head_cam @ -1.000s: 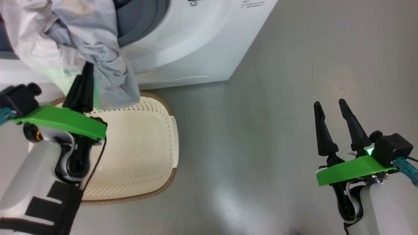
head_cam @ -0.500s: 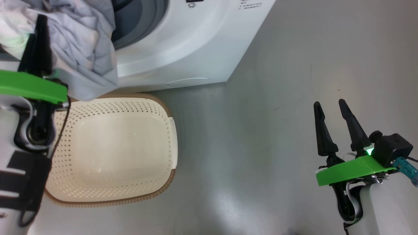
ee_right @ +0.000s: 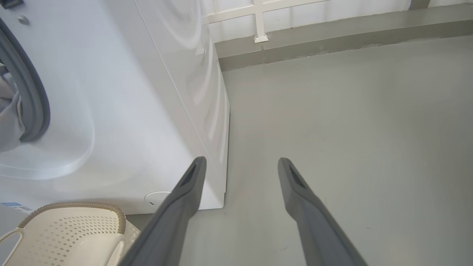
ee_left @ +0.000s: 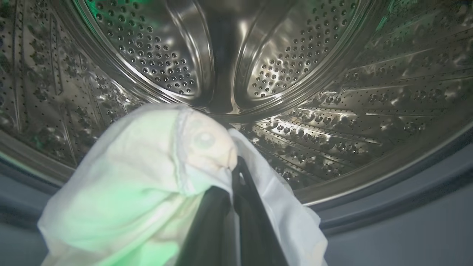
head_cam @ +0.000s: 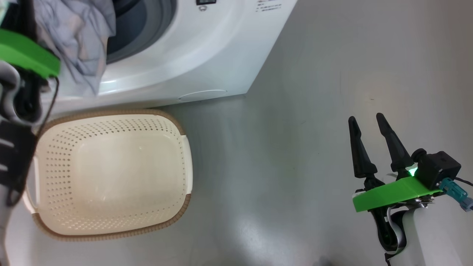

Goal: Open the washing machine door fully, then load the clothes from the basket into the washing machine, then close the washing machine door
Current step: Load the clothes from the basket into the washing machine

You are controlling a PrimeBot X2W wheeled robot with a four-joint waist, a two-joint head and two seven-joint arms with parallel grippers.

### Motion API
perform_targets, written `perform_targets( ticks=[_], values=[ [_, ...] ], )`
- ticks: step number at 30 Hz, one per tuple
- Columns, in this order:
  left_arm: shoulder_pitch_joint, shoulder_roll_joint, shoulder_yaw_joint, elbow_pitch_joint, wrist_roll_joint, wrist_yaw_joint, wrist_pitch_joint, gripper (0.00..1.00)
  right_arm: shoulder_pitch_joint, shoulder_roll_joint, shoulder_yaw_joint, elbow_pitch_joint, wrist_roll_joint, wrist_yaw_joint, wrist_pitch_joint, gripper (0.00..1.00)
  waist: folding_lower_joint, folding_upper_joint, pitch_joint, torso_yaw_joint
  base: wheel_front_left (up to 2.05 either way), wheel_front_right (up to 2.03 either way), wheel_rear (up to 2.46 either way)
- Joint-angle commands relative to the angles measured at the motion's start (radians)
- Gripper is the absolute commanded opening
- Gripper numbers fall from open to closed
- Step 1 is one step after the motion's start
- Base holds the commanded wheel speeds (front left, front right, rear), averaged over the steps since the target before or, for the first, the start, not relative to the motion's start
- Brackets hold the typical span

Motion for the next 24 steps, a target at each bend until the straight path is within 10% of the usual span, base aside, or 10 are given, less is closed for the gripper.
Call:
perform_targets(
  ticks=[1,22,24],
  values=[
    [-0.038,0.047,0.019,-0.008,0.013,-0.003,-0.006,0.00,0.003,0.000,0.026,-0.019,0.013,0.002,-0.012,1.00,0.0000,0.0000,0.003,-0.005,0.00,0.00,0.00],
    [-0.045,-0.009,0.405,-0.160,0.454,-0.003,-0.006,0.00,-0.024,0.000,0.045,-0.029,0.045,0.002,-0.012,1.00,0.0000,0.0000,0.062,-0.061,0.00,0.00,0.00],
    [-0.044,-0.009,0.378,-0.117,0.450,-0.003,-0.006,0.38,-0.023,0.000,0.043,-0.029,0.044,0.002,-0.012,1.00,0.0000,0.0000,0.062,-0.059,0.00,0.00,0.00]
  ],
)
